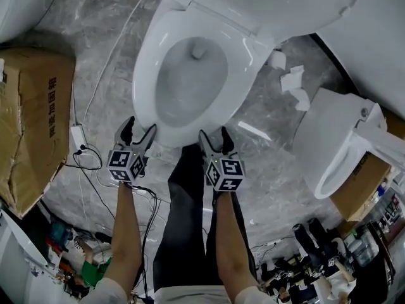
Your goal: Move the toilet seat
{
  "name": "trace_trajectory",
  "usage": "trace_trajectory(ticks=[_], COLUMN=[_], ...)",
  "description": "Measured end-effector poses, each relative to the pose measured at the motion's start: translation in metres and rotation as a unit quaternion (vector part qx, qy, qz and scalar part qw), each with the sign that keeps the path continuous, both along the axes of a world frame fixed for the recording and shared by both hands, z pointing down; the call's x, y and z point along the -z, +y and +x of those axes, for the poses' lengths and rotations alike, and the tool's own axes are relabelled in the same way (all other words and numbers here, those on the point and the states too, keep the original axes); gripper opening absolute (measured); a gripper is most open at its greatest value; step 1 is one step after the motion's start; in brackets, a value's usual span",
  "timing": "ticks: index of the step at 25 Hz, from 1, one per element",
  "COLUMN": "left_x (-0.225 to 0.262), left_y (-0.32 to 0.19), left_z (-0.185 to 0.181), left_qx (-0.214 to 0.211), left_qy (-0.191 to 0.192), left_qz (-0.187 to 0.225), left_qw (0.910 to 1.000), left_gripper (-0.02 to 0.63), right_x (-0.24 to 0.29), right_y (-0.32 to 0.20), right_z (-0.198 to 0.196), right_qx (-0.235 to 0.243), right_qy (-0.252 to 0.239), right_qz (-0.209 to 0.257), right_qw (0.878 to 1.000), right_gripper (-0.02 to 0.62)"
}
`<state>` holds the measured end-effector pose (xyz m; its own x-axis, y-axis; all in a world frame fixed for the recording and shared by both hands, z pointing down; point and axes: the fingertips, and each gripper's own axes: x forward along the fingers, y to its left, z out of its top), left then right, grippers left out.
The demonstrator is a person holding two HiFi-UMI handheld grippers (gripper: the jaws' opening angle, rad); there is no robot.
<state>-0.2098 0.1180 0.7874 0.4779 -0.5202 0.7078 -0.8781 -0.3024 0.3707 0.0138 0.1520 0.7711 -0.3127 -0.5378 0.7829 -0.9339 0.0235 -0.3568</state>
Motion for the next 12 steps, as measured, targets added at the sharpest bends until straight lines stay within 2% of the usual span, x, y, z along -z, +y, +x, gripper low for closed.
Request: trace_trajectory(ticks=[4, 5, 12], left_x=[-0.007, -0.008, -0.015], left_y=[0.000, -0.002, -0.005], left_z=[0.000, 0.001, 0.005], left_qx=[0.001, 0.001, -0.008], left_qy=[0.006, 0.008, 0.032], left_qz=[-0.013, -0.014, -0.024], left_qw=[0.9999, 0.9999, 0.9992], left_gripper=[0.363, 0.368, 0.388], right_x=[-0.007, -0.011, -0.027], right_y=[0.001, 0.001, -0.004], right_z=[0.001, 0.002, 0.001], right_qx=[-0.012, -0.015, -0.019], right_qy=[0.000, -0.001, -0.013], right_qz=[-0.013, -0.018, -0.026], right_qw=[1.000, 1.000, 0.999], right_gripper=[0.345, 0.368, 0.368])
